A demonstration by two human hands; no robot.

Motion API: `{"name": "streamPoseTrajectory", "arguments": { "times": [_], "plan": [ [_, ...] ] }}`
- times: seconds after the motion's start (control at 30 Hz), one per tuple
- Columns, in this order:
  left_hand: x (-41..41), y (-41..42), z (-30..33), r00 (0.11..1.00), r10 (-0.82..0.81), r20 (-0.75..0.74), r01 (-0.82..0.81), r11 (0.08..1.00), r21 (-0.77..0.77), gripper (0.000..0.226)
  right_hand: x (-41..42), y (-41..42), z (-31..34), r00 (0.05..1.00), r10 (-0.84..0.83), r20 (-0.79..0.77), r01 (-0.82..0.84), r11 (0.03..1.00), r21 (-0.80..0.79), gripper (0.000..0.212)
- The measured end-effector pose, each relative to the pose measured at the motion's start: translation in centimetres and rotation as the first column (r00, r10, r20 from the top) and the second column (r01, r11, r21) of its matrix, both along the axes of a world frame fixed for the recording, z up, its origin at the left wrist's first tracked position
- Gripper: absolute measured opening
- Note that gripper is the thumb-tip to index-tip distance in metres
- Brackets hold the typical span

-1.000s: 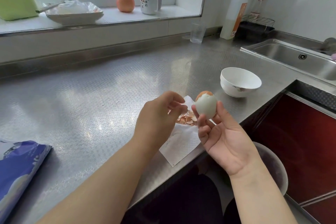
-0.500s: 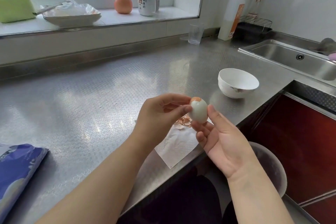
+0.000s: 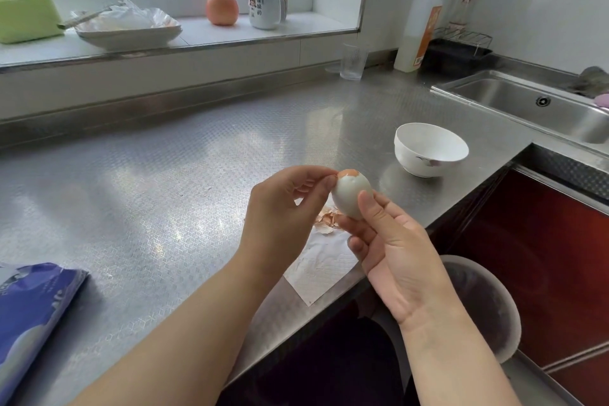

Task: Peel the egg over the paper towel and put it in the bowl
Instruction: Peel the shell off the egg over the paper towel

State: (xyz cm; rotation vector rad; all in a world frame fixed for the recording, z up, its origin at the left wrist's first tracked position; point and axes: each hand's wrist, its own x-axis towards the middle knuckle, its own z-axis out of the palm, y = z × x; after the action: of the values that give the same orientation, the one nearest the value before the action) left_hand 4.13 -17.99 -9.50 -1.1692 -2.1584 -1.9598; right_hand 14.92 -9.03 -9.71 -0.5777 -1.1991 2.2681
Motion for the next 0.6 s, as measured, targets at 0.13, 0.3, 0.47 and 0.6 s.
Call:
{"name": "streamPoseTrajectory", "arguments": {
  "times": [0.13,0.3,0.47,0.6],
  "plan": [
    [0.0,0.1,0.0,1.000,-0.014,0.026,0.013,1.000,0.010,0.014,-0.1,0.1,-0.1,1.000,0.007,-0.024,-0.009,0.997,-0.078,0.041],
    [-0.5,0.2,-0.2,0.987,-0.084,0.139,0.075,0.995,0.067,0.011,-0.4,0.4,0.0,0.995,0.049,-0.085,-0.069,0.968,-0.240,0.024],
    [-0.9,0.0,0.1,0.963,-0.137,0.234,0.112,0.987,0.118,0.017,-0.2,0.9,0.1,0.983,0.087,-0.161,-0.141,0.920,-0.365,0.032],
    [-1.6,-0.1,-0.6,0.998,-0.017,-0.057,0.003,0.971,-0.239,0.017,0.0,1.1,0.3,0.992,0.078,-0.095,-0.103,0.945,-0.311,0.031]
  ]
}}
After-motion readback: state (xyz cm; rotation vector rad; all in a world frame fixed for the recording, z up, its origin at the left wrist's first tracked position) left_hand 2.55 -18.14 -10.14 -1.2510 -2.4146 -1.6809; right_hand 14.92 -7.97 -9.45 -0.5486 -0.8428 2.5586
